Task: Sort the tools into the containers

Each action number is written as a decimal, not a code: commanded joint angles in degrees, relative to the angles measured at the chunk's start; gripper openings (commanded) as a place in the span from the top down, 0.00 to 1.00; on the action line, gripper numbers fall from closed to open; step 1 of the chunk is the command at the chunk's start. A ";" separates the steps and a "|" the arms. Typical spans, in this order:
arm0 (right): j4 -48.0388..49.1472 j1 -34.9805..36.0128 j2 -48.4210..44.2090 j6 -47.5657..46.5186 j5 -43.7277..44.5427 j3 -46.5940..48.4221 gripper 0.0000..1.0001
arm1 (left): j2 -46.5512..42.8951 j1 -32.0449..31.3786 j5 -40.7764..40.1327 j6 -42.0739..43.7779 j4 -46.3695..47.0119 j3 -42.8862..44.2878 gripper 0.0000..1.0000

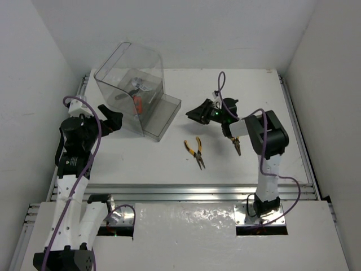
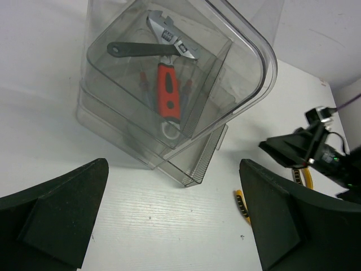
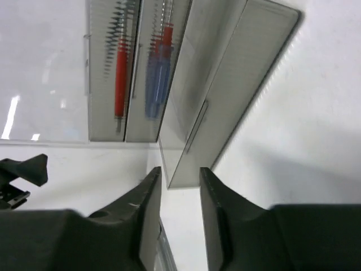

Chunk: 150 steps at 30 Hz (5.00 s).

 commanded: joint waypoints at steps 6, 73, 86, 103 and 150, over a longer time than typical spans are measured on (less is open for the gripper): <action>-67.75 11.09 -19.91 -41.61 32.29 8.29 0.28 | -1.80 0.18 0.14 0.73 2.29 1.87 0.00; -39.90 22.88 -12.10 -9.30 30.76 15.76 1.00 | -1.27 0.18 -0.13 0.82 2.11 1.78 0.00; -55.18 22.00 -12.25 -15.96 38.04 26.14 0.37 | -1.18 0.09 1.01 0.82 2.29 1.78 0.00; -87.80 0.22 -34.15 -59.29 45.11 3.30 0.27 | -1.01 0.18 1.01 1.00 1.67 2.22 0.00; -28.28 14.79 -11.39 -4.28 19.33 12.77 0.94 | -0.22 0.09 0.40 1.09 1.59 2.13 0.00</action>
